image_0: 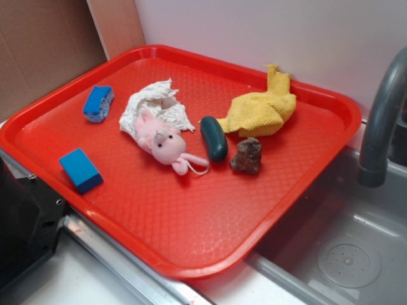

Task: Grab the blue sponge.

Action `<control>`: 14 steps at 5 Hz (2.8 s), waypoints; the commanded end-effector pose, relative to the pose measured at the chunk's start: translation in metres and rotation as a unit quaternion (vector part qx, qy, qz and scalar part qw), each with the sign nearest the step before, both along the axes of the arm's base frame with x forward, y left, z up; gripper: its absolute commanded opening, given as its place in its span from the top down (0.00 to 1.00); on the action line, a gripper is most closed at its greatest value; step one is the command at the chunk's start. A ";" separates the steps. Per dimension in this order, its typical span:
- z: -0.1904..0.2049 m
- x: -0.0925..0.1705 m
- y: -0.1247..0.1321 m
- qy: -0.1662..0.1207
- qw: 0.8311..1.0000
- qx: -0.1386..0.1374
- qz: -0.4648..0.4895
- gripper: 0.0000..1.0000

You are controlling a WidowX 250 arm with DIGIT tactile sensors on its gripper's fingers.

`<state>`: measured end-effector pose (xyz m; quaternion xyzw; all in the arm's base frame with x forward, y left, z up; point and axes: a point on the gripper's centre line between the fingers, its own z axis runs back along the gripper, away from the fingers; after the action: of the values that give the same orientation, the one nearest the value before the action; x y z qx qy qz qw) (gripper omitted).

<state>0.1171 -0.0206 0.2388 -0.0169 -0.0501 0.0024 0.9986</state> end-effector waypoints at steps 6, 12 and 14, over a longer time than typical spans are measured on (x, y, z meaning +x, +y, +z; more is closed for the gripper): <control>-0.180 0.142 0.147 -0.057 0.933 0.000 0.356 0.00; -0.165 0.123 0.129 -0.015 0.942 -0.003 0.334 0.00; -0.169 0.111 0.131 -0.014 0.944 0.001 0.330 0.00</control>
<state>0.2320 0.0985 0.0540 0.0000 -0.0369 0.3208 0.9464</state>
